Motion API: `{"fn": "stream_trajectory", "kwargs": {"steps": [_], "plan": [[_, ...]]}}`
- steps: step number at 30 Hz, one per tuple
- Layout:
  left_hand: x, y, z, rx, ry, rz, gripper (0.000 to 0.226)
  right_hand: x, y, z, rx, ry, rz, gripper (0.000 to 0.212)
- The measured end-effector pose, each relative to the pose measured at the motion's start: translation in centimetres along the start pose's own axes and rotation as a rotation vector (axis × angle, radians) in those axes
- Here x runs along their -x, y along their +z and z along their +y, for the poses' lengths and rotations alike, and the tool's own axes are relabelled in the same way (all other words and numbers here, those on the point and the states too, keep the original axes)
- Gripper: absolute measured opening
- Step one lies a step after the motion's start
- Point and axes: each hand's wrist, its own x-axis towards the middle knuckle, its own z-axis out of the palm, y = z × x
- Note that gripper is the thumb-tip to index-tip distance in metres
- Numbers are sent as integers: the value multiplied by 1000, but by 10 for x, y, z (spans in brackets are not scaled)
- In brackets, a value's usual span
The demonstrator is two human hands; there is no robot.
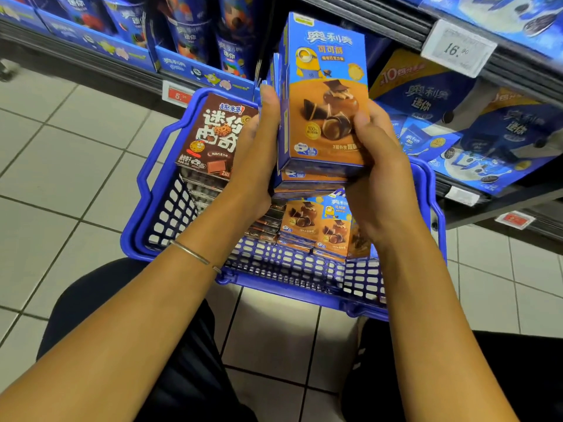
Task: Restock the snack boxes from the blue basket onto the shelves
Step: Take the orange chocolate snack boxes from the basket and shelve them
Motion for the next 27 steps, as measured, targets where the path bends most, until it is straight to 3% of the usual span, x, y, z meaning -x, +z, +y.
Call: {"fn": "stream_trajectory", "kwargs": {"steps": [3,5,7,10,12,15,16,21,25,27], "plan": [[2,1,4,49,-58,11,71,-5,-11,-2,-8,30,17,61],[4,1,6,77,-91,-1,70,-8,-21,4,-32,88,139,61],[6,1,8,103,-108,-11,68,-13,-35,24,-9,199,273,42],[8,0,12,121,-127,-14,70,-20,-48,72,277,466,402,19],[8,-1,12,123,-143,-1,68,-20,-54,105,400,624,390,22],[7,-2,11,120,-146,28,64,-18,-57,139,547,744,299,47],[7,-1,11,112,-141,34,64,-17,-56,142,584,766,273,45],[5,2,10,94,-131,65,67,-24,-54,149,638,690,278,28],[4,4,7,92,-134,38,70,-22,-55,149,663,613,343,37],[3,4,6,87,-150,27,75,-20,-57,147,632,569,377,30]]}}
